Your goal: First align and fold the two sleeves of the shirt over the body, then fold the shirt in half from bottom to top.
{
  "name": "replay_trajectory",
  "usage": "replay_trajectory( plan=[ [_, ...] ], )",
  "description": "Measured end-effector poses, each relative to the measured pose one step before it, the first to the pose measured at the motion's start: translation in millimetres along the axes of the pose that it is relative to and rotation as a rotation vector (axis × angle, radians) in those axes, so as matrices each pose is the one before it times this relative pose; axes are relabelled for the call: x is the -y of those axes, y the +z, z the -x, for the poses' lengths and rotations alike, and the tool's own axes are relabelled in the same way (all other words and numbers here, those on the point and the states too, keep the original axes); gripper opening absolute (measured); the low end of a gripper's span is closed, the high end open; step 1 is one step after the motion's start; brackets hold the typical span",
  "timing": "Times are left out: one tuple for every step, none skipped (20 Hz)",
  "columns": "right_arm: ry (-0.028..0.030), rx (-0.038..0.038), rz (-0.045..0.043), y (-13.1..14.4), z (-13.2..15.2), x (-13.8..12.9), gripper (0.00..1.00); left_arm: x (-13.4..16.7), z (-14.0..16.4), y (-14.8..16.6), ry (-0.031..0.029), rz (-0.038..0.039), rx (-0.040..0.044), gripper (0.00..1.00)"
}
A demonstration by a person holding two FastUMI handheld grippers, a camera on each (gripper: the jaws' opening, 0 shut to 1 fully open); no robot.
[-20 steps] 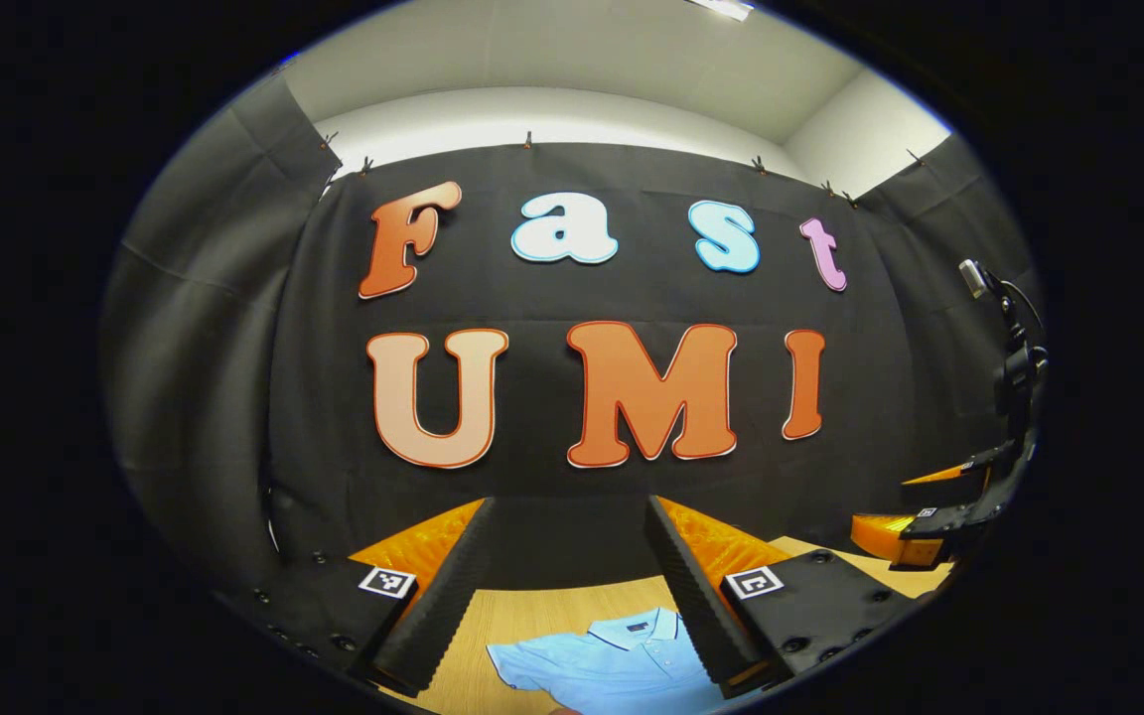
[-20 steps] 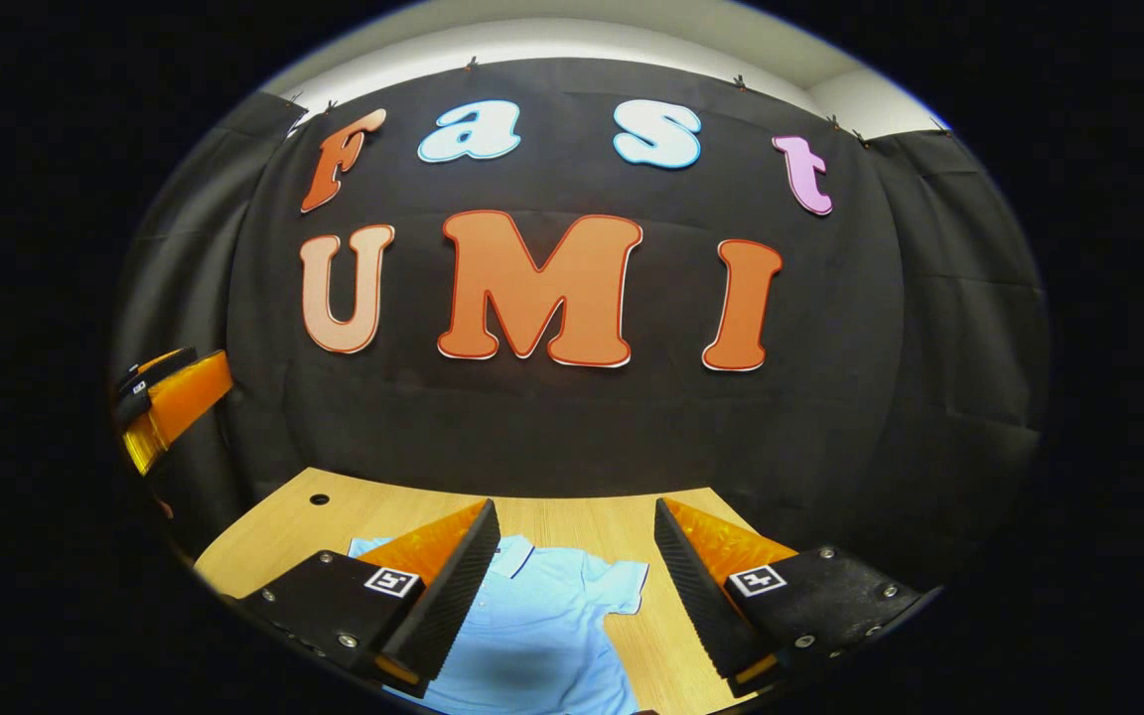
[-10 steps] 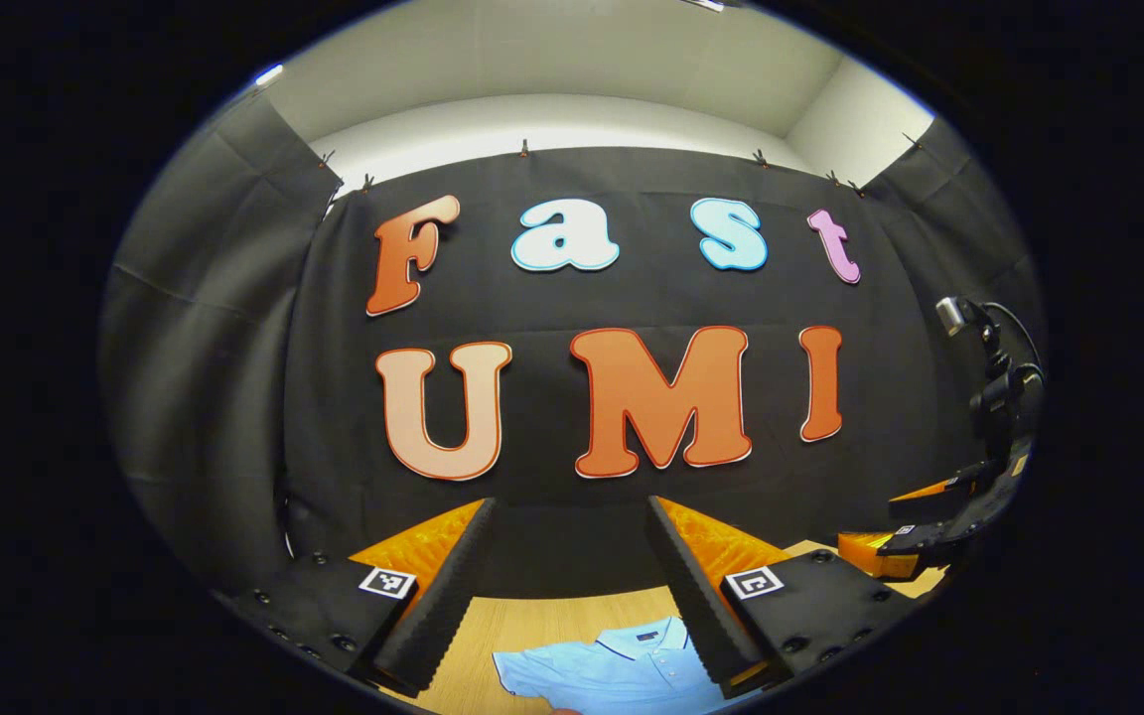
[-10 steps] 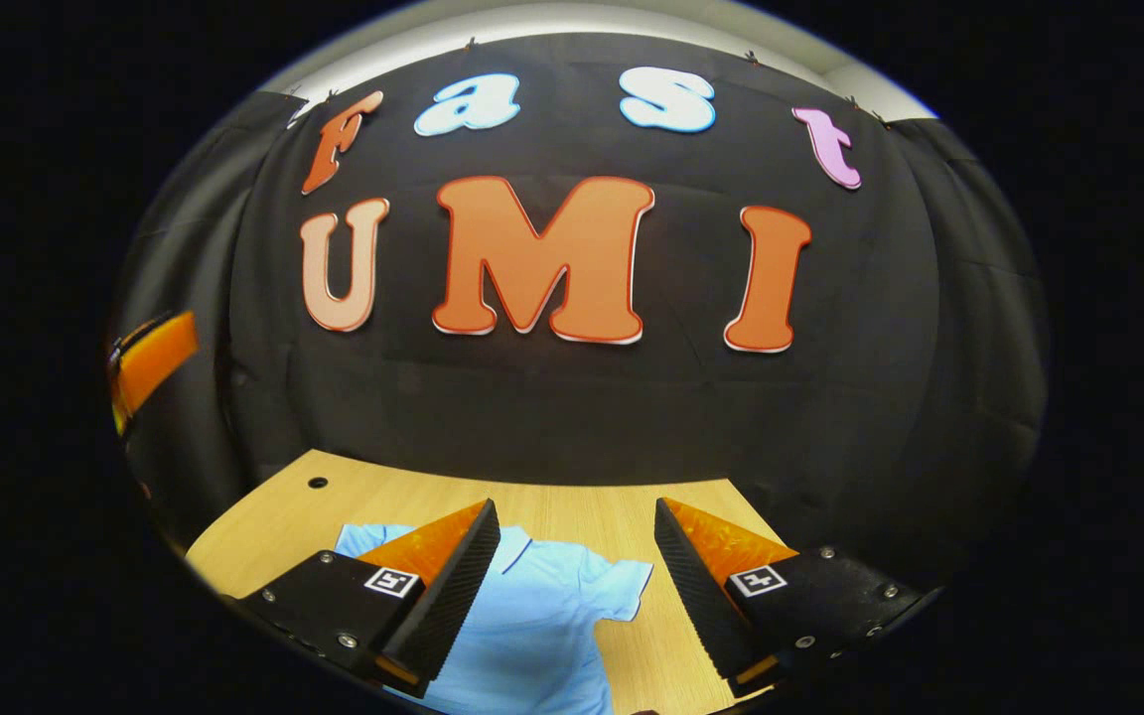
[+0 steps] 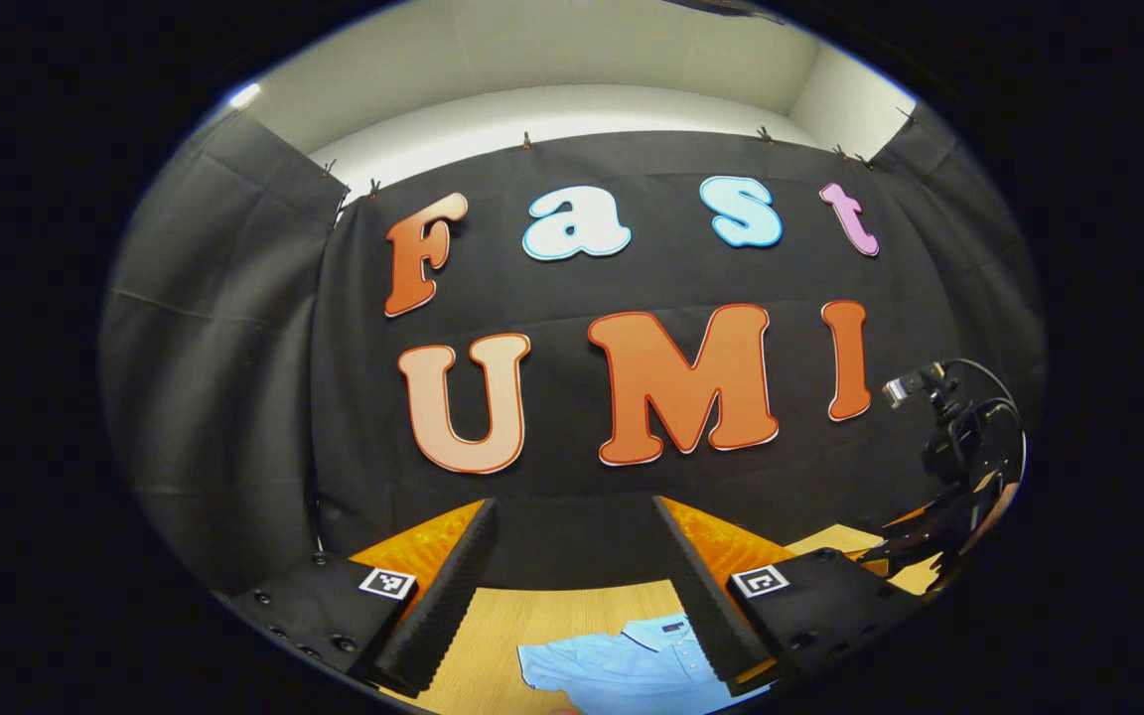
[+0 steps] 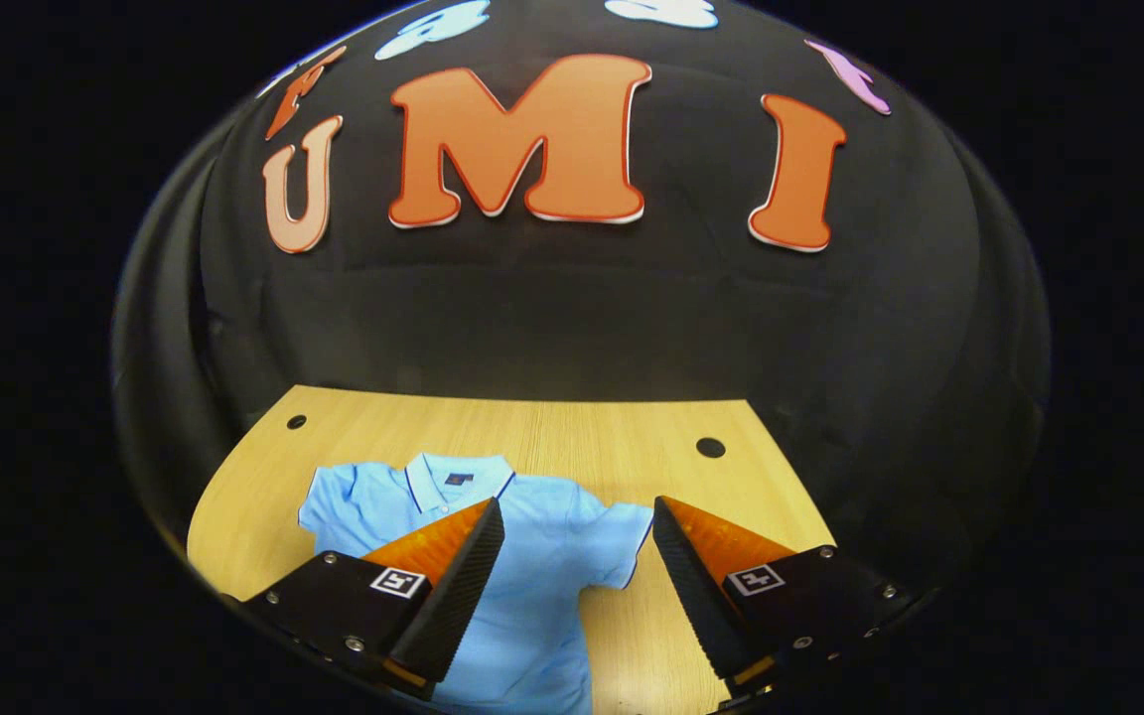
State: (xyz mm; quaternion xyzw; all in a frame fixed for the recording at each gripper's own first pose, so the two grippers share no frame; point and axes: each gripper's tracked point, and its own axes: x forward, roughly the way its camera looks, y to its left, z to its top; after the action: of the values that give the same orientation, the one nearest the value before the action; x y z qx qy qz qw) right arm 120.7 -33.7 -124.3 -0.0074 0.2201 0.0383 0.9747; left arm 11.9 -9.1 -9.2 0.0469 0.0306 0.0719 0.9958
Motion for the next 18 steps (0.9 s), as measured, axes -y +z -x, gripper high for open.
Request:
replay_trajectory(
  plan=[
    [0.00055, -0.03155, 0.00114, -6.51, -8.70, 2.84, 0.94, -0.26, 0.48, -1.44, 0.01085, -0.00031, -0.00976, 1.00],
    [-0.00462, -0.03384, 0.00574, -6.64, -9.38, 4.12, 0.93, -0.53, 0.33, -2.17, 0.01272, -0.00318, -0.00946, 1.00],
    [-0.00642, -0.03325, 0.00349, -7.71, -10.14, 3.65, 0.93, -1.16, 0.87, -0.89, 0.01237, -0.00527, -0.00716, 0.99],
    [-0.00263, -0.03956, 0.00170, -7.33, -9.86, 3.58, 0.93, -0.74, 0.93, -1.57, 0.01243, -0.00600, -0.00585, 1.00],
    [0.00245, -0.03784, -0.00322, -7.77, -9.51, 1.02, 0.93, -1.49, 0.55, 0.18, 0.01629, -0.00689, -0.00544, 1.00],
    [0.00675, -0.03831, -0.00358, -7.38, -8.83, 1.22, 0.93, -1.28, 0.78, -0.78, 0.01274, -0.00395, -0.00696, 1.00],
    [0.00512, -0.04055, -0.00414, -7.95, -10.79, 2.38, 0.92, -0.64, 0.53, -0.48, 0.01092, -0.00236, -0.00775, 1.00],
    [0.00295, -0.03272, -0.00564, -5.58, -9.60, 2.64, 0.90, -1.27, 0.67, -2.67, 0.01122, -0.00209, -0.00968, 0.99],
    [-0.00345, -0.03016, -0.00451, -5.19, -9.52, 2.88, 0.89, -0.88, 0.22, -1.15, 0.00970, -0.00217, -0.00934, 0.99],
    [-0.00405, -0.02708, -0.00065, -3.53, -9.32, 3.17, 0.88, -0.76, 0.85, -3.76, 0.01025, -0.00278, -0.00962, 0.99],
    [-0.00517, -0.02542, -0.00040, -3.79, -9.26, 2.61, 0.87, -1.34, -0.54, -1.72, 0.01002, -0.00300, -0.00805, 1.00],
    [-0.00279, -0.02599, -0.00286, -3.91, -8.72, 2.45, 0.87, -2.12, 0.33, -1.23, 0.01022, -0.00399, -0.00801, 1.00],
    [-0.00032, -0.02720, -0.00268, -5.16, -9.29, 1.61, 0.87, -2.12, 0.55, -0.47, 0.01235, -0.00566, -0.00808, 1.00],
    [-0.00871, -0.02941, -0.00172, -4.06, -8.69, 4.49, 0.87, -3.70, 1.86, -1.86, 0.00968, -0.00288, -0.00174, 1.00],
    [-0.00833, -0.02844, 0.00792, -5.78, -8.91, 5.22, 0.87, -2.03, 1.76, 0.20, 0.00940, -0.00465, -0.00332, 1.00],
    [0.00278, -0.03055, 0.00792, -4.44, -8.04, 1.60, 0.83, -1.73, 0.55, 0.30, 0.01295, -0.00735, -0.00362, 1.00],
    [0.00462, -0.02115, 0.00058, -3.19, -7.18, -0.48, 0.80, -1.08, 0.85, 0.61, 0.01035, -0.00588, -0.00299, 1.00],
    [-0.00171, -0.01276, -0.00177, 0.91, -6.83, 2.47, 0.77, -2.67, 1.82, -1.74, 0.01169, -0.00489, -0.00396, 1.00]
  ],
)
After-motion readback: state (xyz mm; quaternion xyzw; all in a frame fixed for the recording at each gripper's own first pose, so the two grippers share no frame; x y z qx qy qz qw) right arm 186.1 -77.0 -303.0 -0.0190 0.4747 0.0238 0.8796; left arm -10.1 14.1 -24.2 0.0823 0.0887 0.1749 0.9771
